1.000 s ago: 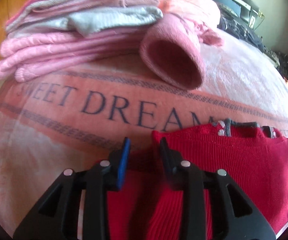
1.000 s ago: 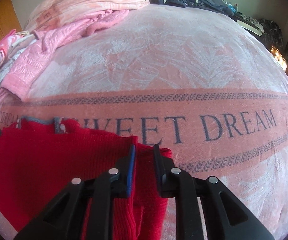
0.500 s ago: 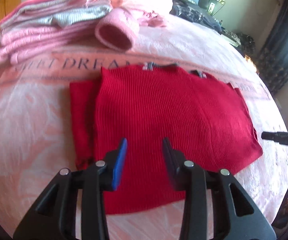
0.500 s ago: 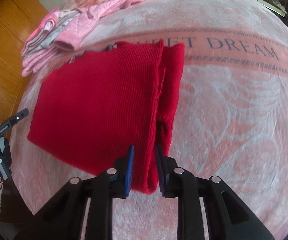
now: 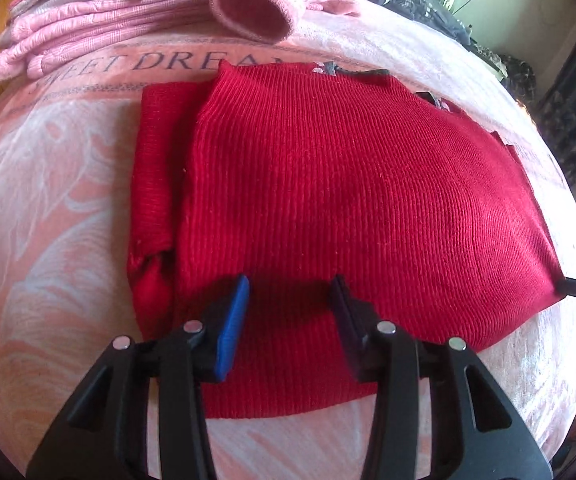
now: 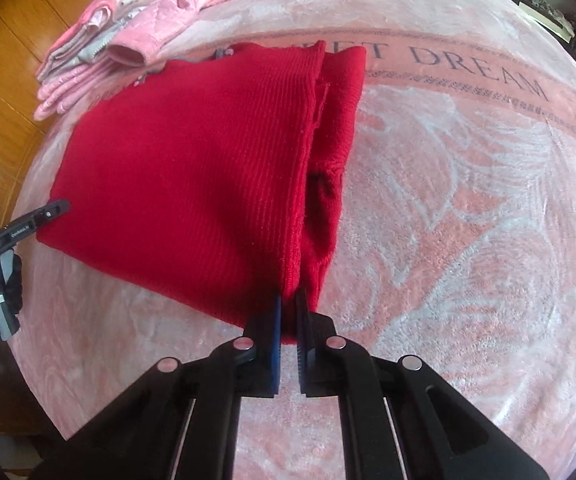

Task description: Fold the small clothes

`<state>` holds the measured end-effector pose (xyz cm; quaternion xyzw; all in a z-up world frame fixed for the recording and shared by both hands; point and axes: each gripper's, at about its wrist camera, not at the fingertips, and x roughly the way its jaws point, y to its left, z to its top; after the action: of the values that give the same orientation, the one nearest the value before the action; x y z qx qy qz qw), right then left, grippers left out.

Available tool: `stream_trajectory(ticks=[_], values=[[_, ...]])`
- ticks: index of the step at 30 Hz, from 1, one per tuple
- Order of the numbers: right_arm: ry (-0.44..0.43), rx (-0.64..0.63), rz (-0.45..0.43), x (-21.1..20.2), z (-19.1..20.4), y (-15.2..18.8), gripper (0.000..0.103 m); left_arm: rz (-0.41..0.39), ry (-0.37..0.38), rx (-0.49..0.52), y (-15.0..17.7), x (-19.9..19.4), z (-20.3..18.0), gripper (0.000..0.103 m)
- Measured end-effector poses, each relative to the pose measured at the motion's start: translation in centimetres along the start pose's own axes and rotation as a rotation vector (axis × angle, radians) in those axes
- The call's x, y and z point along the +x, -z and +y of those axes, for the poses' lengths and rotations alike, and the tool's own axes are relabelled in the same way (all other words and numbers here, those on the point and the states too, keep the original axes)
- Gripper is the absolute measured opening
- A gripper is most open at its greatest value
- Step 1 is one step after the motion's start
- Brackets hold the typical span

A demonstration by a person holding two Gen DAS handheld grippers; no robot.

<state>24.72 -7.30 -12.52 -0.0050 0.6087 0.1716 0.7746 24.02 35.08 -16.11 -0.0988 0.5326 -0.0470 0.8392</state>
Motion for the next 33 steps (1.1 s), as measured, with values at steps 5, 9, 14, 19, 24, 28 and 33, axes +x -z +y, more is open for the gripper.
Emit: stream_trajectory(ticks=[5, 9, 14, 19, 24, 28, 33], values=[[-0.021, 0.025, 0.023, 1.5, -0.6, -0.2, 0.006, -0.007, -0.016, 0.024, 0.1, 0.2, -0.2, 0.044], [-0.064, 0.027, -0.011, 0.1, -0.5, -1.3, 0.016, 0.02, -0.025, 0.037, -0.5, -0.4, -0.8, 0.042], [-0.1, 0.07, -0.082, -1.4, -0.6, -5.2, 0.026, -0.015, 0.036, 0.002, -2.9, -1.7, -2.0, 0.047], [-0.083, 0.094, -0.068, 0.7, -0.6, -9.2, 0.038, -0.028, 0.023, -0.013, -5.0, -0.4, -3.0, 0.048], [-0.092, 0.129, -0.028, 2.7, -1.1, -10.5, 0.008, 0.025, 0.02, -0.044, -5.6, 2.3, -2.1, 0.049], [-0.051, 0.146, -0.046, 2.0, -2.2, -9.7, 0.004, 0.012, 0.033, -0.024, -5.4, 2.6, -1.9, 0.049], [-0.067, 0.18, -0.032, 2.5, -3.1, -8.5, 0.004, 0.0, 0.041, -0.014, -5.1, 2.7, -1.7, 0.049]])
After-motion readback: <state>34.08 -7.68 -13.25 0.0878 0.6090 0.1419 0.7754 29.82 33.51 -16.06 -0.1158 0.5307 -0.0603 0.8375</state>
